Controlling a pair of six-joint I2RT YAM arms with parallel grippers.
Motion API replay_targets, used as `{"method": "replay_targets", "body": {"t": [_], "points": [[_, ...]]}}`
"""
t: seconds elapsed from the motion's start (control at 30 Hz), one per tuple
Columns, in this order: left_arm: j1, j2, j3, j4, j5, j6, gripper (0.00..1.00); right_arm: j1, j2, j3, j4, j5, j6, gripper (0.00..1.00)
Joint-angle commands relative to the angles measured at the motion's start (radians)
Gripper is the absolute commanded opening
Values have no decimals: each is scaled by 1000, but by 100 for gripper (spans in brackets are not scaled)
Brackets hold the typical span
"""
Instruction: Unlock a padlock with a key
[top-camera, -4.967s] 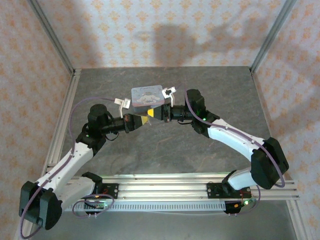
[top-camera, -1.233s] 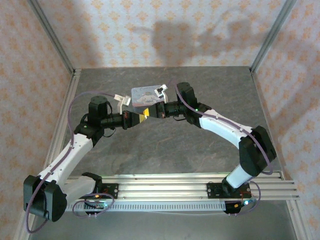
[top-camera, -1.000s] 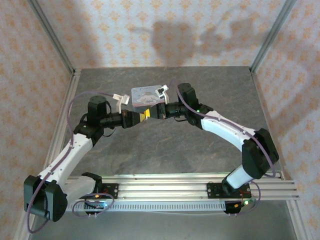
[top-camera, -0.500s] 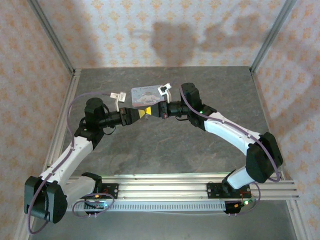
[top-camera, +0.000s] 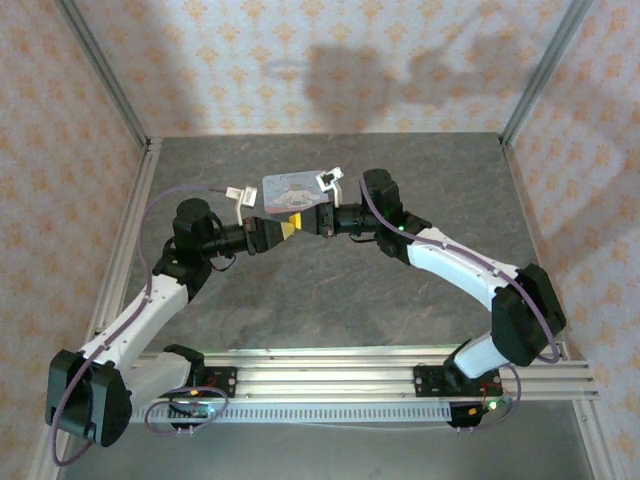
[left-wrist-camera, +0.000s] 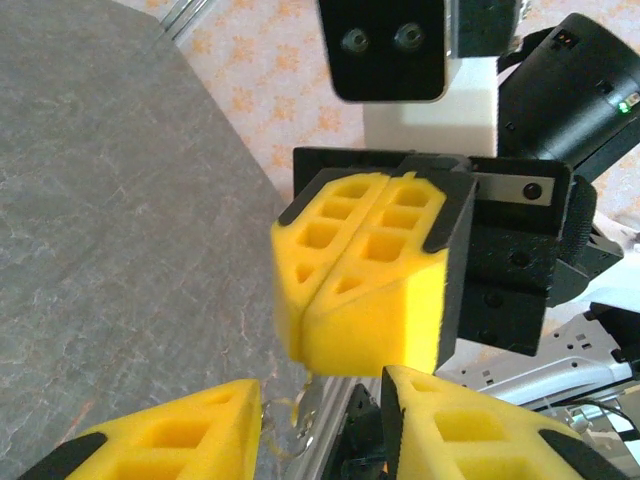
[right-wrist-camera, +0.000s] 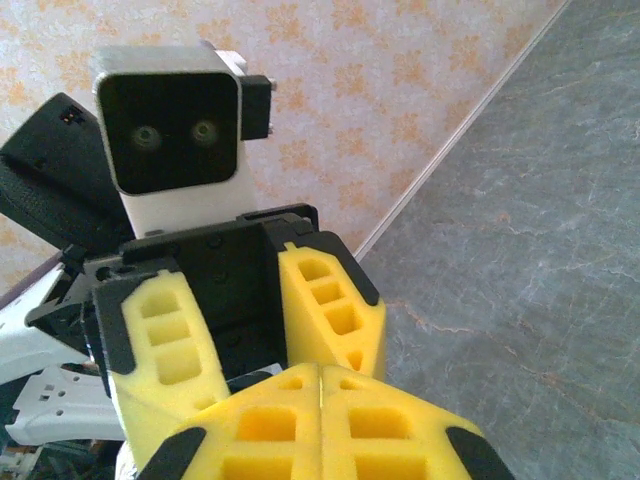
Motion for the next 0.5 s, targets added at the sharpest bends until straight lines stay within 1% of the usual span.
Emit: {"method": "replay_targets", "body": {"t": [0.0, 0.1, 0.33, 0.47], "points": [[-9, -2, -14, 38, 7, 1, 37, 7, -10, -2, 62, 7, 6, 0], [-8, -2, -15, 37, 10, 2, 35, 7, -12, -5, 65, 8, 9, 0], [-9, 0, -14, 42, 13, 0, 26, 8, -9, -4, 70, 10, 13, 0], [-10, 0, -14, 42, 13, 0, 24, 8, -6, -5, 70, 10, 13, 0]]}}
